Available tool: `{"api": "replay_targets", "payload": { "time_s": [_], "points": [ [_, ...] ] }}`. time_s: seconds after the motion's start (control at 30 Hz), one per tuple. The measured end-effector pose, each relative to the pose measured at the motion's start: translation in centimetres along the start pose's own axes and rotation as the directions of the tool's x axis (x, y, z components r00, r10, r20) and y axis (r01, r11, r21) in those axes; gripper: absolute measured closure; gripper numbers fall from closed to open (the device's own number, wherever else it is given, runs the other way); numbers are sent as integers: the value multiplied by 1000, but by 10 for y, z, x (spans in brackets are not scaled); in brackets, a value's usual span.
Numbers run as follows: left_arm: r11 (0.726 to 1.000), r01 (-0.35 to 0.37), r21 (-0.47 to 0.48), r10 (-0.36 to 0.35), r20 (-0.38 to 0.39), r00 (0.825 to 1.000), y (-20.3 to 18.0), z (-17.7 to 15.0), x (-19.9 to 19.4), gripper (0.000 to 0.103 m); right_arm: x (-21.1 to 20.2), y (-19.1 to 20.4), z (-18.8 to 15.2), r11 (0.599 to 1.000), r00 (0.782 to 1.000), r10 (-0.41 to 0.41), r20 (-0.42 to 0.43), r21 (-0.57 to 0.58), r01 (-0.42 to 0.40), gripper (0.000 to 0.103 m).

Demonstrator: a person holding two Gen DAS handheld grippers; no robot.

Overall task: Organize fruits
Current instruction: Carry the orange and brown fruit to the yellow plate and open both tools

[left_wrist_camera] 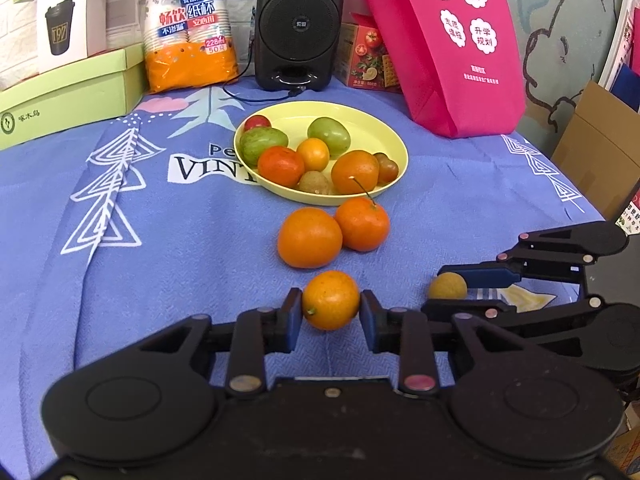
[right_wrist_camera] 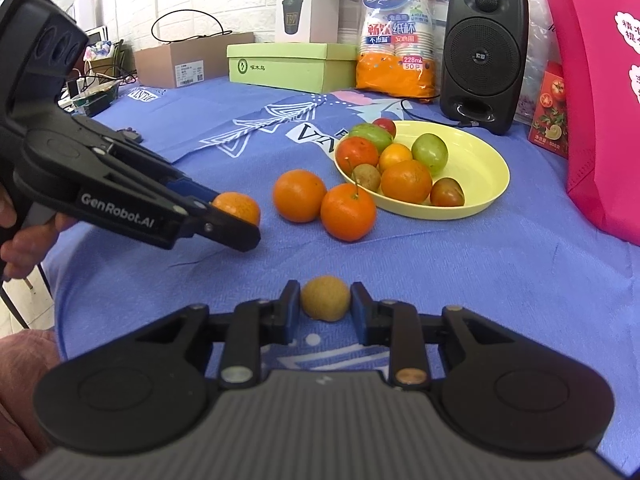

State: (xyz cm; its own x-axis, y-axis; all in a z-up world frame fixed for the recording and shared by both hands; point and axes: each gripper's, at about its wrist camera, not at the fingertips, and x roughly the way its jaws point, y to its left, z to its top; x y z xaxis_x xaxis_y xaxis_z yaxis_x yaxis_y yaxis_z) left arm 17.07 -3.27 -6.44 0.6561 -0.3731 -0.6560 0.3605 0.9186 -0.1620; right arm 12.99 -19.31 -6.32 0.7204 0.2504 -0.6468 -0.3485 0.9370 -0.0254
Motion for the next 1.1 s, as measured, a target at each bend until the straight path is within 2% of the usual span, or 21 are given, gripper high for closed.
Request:
{"api": "replay_targets", "payload": {
  "time_s": [0.3,0.57,0.8,1.0,1.1],
  "points": [
    [1000,-2,10,1,15,1000,-4,1,-11,73,-7,3,-2,1000,1000,0,0,-3,0,76],
    [999,12,44,-16,74,997,-7,17,-29,73,-16,1,-1,1000,1000,-5,14,-4,5,76],
    [998,12,66,-18,89,996,-1,58,-7,73,-14,-18,19,998,997,-51,56,-20,52,76],
    [997,-38,68,32,87,996,13,107,33,73,-1,-49,51,994,990,-110,85,-6,111,80],
    [996,-43,73,35,98,995,18,121,41,73,-8,-50,52,999,996,-35,81,-29,37,80]
  ]
}}
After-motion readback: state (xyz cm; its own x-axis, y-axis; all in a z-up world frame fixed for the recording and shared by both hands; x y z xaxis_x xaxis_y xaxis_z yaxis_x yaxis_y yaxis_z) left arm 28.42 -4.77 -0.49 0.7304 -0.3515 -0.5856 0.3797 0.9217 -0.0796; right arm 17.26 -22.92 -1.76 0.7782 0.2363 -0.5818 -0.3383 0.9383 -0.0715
